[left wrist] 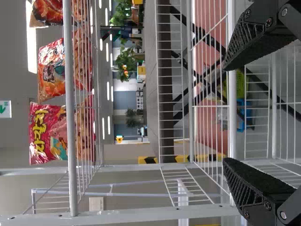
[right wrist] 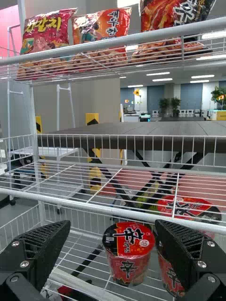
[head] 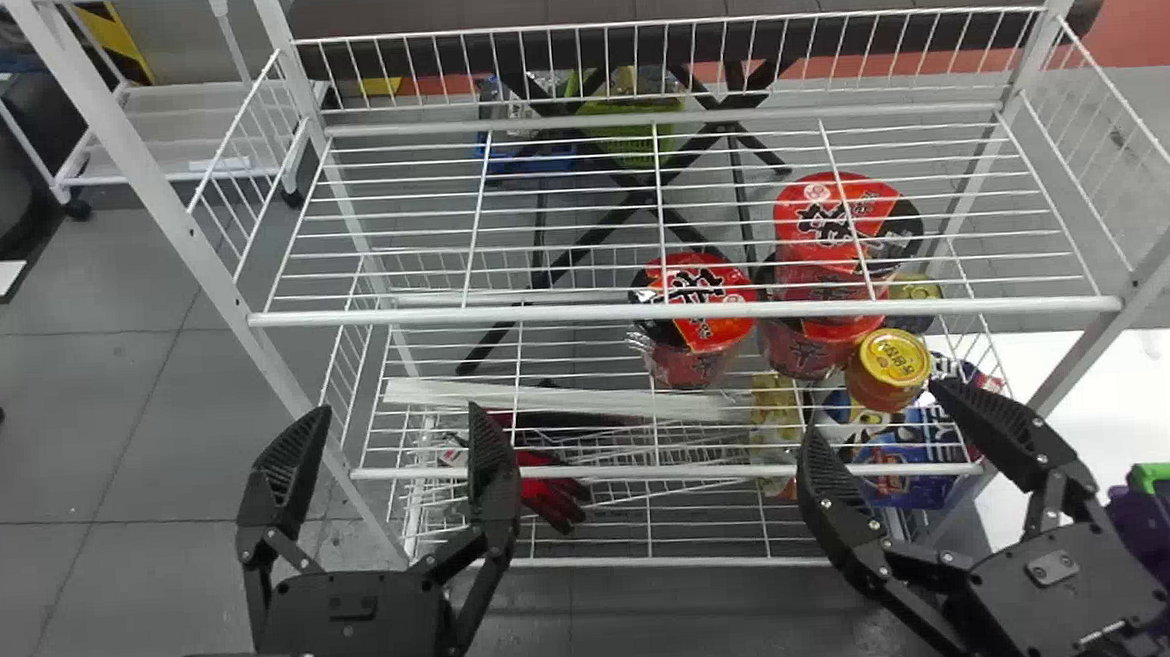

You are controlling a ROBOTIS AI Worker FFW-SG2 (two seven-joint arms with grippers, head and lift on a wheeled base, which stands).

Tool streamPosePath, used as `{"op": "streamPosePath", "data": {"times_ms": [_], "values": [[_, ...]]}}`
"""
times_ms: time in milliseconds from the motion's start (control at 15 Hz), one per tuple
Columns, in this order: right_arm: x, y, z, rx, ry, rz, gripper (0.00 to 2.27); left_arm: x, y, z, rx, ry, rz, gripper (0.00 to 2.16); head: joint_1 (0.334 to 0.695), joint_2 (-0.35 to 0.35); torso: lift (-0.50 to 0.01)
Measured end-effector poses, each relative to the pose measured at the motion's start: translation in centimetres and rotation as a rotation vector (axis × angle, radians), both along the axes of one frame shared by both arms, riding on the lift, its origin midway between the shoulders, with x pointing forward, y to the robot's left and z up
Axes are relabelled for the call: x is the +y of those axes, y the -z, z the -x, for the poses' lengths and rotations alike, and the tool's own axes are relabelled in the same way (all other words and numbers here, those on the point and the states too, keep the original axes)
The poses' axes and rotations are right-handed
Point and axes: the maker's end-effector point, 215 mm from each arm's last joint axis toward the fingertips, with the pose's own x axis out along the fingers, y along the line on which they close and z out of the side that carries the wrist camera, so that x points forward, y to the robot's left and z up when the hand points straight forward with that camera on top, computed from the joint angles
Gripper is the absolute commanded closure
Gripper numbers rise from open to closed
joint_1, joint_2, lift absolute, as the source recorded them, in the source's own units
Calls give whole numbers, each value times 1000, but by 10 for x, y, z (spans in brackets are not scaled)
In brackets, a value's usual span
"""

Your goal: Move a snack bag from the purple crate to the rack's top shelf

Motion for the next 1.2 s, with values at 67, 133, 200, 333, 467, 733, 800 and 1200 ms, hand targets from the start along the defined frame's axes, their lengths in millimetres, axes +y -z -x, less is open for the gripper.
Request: {"op": "streamPosePath", "data": {"times_ms": [67, 133, 200, 333, 467, 733, 800, 1200], "values": [[0, 0, 0, 0, 0, 0, 164, 0, 0, 0, 0, 0, 0, 140, 695, 26, -414], [0, 0, 0, 1, 0, 0, 164, 0, 0, 0, 0, 0, 0, 140, 695, 26, -418], [0, 1, 0, 1, 0, 0, 164, 0, 0, 0, 0, 0, 0, 140, 695, 26, -422], [0, 1, 0, 2, -1, 1, 164, 0, 0, 0, 1, -1, 1, 140, 695, 27, -430], [0, 1, 0, 2, -3, 1, 164, 0, 0, 0, 1, -1, 1, 140, 695, 27, -438], [2, 2, 1, 4, -12, 0, 164, 0, 0, 0, 0, -1, 1, 140, 695, 30, -454], [2, 2, 1, 4, -12, 0, 164, -1, 0, 0, 1, 0, 1, 140, 695, 29, -458], [5, 24, 7, 137, -24, -17, 164, -2, 0, 2, 4, 2, 4, 140, 695, 32, -459]]}}
